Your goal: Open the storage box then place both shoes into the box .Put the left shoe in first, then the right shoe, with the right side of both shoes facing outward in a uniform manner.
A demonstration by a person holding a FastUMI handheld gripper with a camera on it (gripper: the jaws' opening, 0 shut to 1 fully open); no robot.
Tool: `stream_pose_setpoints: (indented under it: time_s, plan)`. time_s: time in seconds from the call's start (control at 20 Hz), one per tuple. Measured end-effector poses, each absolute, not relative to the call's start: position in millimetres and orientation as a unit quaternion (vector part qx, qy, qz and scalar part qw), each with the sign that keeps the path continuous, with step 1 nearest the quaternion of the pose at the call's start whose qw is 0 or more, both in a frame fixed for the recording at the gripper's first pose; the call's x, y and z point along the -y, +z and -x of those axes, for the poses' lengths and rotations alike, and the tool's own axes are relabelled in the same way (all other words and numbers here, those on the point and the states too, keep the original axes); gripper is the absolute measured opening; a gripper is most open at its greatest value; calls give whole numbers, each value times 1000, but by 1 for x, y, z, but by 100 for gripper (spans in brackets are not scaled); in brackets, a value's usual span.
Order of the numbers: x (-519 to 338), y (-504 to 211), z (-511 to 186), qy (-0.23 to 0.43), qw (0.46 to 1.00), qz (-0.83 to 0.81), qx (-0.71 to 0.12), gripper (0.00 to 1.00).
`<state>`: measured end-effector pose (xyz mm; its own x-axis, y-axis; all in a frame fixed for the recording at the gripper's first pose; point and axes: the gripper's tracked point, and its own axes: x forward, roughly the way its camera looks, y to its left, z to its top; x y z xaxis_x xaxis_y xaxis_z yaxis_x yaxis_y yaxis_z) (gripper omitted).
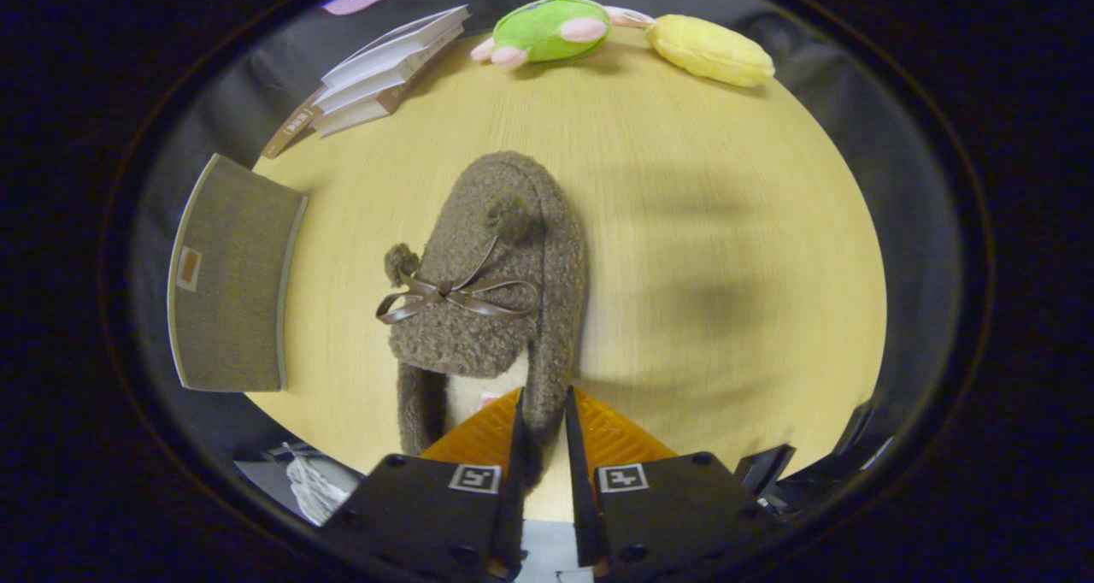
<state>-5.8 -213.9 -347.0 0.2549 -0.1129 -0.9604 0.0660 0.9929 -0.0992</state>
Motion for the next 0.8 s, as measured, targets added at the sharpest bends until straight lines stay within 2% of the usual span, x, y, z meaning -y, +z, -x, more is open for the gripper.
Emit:
stream_pose_setpoints:
  time_s: [0.1,0.15,0.3,0.45,0.65,0.8]
  plan:
    - [212,-344,7,-53,791,19,-609,17]
    - [212,-347,5,-50,791,21,-610,9]
    - [212,-346,4,-46,795,10,-605,9]
    - [214,-346,4,-67,793,-60,-602,4]
    - [212,-345,4,-65,806,-100,-580,3]
    - [198,-339,8,-67,791,-204,-572,3]
